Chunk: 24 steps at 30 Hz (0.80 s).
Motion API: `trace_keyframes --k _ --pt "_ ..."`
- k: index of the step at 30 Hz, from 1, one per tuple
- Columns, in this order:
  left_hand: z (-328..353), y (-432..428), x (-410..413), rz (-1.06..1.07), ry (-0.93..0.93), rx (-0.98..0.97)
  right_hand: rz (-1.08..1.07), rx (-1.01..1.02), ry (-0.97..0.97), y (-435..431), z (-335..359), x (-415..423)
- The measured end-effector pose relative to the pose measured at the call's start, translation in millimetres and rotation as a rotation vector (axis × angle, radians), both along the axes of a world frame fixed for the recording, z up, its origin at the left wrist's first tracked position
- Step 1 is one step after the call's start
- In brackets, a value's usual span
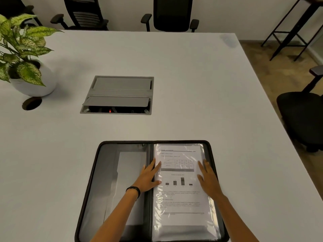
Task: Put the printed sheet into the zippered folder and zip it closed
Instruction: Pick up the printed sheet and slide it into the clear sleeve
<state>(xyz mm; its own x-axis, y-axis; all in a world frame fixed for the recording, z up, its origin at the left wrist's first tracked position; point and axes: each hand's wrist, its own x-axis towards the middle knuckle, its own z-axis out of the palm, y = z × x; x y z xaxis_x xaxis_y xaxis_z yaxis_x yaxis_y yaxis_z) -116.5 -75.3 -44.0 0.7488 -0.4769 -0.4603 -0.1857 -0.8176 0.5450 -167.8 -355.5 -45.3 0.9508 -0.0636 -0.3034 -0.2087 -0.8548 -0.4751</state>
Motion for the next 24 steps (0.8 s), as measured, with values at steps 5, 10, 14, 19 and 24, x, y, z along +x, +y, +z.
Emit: trace_keyframes --k 5,10,14,19,24 --pt "-0.1 5.0 -33.1 -0.024 -0.016 0.022 -0.004 0.005 0.016 0.6 -3.1 -29.7" --pt "-0.7 1.3 -63.0 -0.027 -0.027 0.034 0.005 -0.009 0.002 6.6 -5.4 -53.0" --pt "-3.4 -0.8 -83.5 -0.038 -0.012 0.044 0.026 -0.036 -0.003 8.9 -7.9 -70.5" --pt "-10.5 -6.7 -106.4 0.012 -0.036 0.071 0.045 -0.032 0.029 10.7 -11.3 -92.5" --pt "-10.7 -10.7 -105.7 0.016 -0.037 0.079 0.047 -0.042 0.047 11.5 -10.9 -105.4"
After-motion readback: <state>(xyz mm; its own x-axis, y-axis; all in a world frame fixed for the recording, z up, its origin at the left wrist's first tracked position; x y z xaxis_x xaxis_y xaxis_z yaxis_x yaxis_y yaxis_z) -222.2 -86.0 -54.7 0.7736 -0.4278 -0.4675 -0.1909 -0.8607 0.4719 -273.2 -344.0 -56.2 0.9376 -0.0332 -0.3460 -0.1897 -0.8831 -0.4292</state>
